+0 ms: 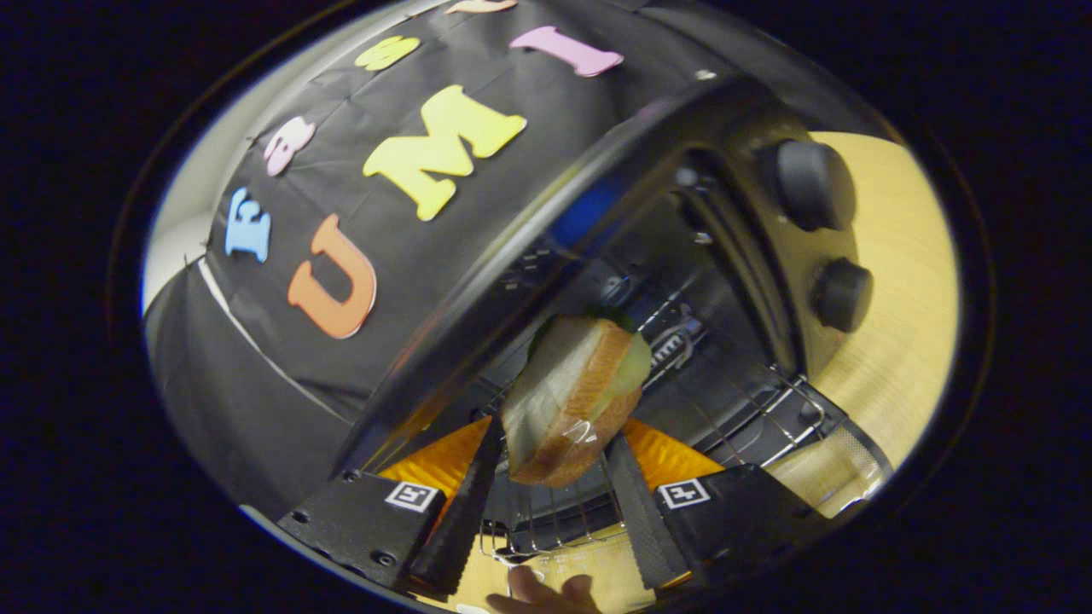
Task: Open the toaster oven, put the food inside, and close the toaster oven door.
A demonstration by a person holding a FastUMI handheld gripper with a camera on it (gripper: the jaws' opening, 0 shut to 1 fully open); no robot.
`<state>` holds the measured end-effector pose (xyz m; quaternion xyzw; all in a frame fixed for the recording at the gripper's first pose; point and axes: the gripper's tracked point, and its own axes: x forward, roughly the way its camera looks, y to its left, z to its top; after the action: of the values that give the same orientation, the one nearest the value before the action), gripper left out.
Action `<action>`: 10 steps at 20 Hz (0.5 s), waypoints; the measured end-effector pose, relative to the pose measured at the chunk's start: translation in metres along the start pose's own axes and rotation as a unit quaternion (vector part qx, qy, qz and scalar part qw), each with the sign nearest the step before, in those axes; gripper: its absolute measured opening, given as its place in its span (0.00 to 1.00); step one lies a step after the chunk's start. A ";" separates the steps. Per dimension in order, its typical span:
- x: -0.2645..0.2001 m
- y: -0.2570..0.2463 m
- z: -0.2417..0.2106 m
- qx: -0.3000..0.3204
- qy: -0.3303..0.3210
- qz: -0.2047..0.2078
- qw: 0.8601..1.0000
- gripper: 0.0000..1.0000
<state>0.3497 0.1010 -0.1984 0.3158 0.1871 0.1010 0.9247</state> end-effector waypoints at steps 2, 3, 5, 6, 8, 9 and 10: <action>-0.006 0.001 -0.010 -0.065 0.032 -0.021 0.997 0.90; -0.009 -0.001 -0.011 -0.090 0.038 -0.037 0.995 0.95; -0.016 -0.003 -0.017 -0.125 0.056 -0.059 0.989 1.00; -0.019 -0.005 -0.020 -0.141 0.068 -0.068 0.985 1.00; -0.025 -0.009 -0.029 -0.183 0.091 -0.085 0.975 1.00; -0.037 -0.010 -0.034 -0.207 0.094 -0.098 0.969 1.00; -0.046 -0.009 -0.036 -0.228 0.091 -0.099 0.964 1.00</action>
<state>0.2932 0.0996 -0.2173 0.0657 0.2729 0.0768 0.9567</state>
